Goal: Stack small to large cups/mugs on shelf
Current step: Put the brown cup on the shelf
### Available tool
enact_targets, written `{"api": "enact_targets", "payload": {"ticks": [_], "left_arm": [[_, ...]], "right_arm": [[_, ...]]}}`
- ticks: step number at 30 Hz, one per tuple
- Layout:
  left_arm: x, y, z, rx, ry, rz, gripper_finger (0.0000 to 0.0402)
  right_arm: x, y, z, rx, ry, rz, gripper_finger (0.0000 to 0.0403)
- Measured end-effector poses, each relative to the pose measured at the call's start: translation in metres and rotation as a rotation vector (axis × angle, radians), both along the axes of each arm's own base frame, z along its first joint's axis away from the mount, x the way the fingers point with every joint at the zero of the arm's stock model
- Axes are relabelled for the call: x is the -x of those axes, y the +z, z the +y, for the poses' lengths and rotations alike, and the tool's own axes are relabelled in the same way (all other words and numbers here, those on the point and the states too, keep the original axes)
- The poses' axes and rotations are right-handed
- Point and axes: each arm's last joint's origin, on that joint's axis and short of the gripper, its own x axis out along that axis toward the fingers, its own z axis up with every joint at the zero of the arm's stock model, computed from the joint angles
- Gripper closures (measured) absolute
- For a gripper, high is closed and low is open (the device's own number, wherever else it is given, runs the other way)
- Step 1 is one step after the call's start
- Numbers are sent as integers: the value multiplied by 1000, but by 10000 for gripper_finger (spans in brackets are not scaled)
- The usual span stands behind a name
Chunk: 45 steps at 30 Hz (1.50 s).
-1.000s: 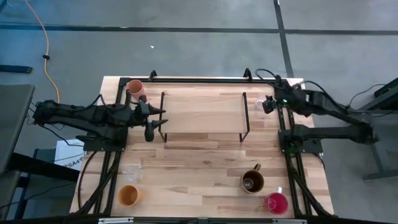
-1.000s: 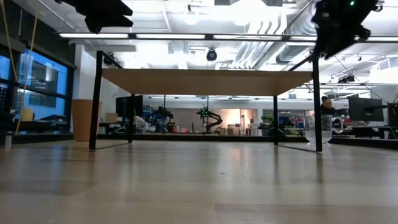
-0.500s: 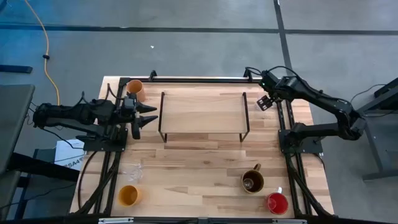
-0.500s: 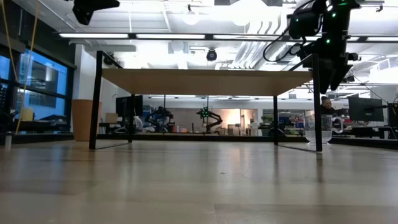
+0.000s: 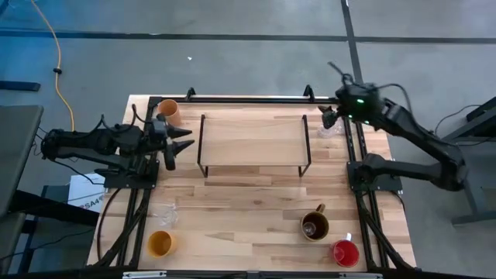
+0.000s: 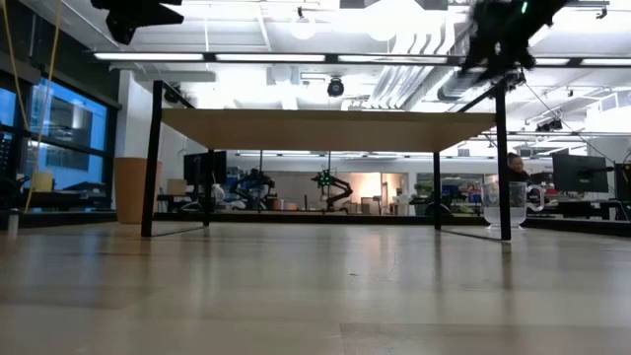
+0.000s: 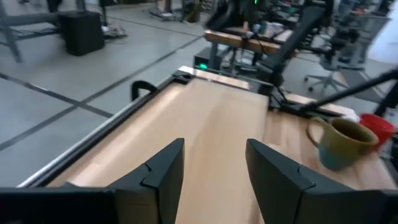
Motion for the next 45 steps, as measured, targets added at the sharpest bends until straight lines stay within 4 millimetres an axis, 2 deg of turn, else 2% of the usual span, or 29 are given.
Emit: {"api": "enact_targets", "payload": {"ticks": [5, 9, 11, 16, 22, 27, 31, 35, 38, 41, 45], "left_arm": [[-3, 0, -2, -5, -84, 13, 243], [-2, 4, -3, -22, -133, -23, 243], [-2, 6, -4, -27, -138, -43, 243], [-1, 6, -4, -29, -138, -50, 243], [-1, 6, -4, -31, -145, -50, 243], [-2, 7, -4, -36, -146, -51, 255], [-2, 7, -5, -38, -187, -50, 304], [-3, 10, -10, -21, -371, -89, 364], [-4, 14, -14, -2, -502, -131, 393], [-5, 14, -15, 3, -534, -136, 400], [-9, 7, -12, 1, -426, -68, 401]], "right_arm": [[6, 30, 28, 139, 259, -254, 147], [3, 35, 44, 178, 420, -308, 151], [-5, 26, 49, 205, 489, -328, 157], [-24, -13, 58, 274, 606, -406, 179], [-32, -54, 67, 306, 689, -586, 208], [-31, -61, 68, 345, 678, -663, 224], [-30, -60, 66, 350, 669, -666, 232], [-30, -61, 66, 351, 659, -662, 235], [-31, -61, 66, 350, 649, -656, 236], [-31, -62, 66, 346, 646, -648, 236], [-31, -63, 66, 341, 647, -639, 236]]}}
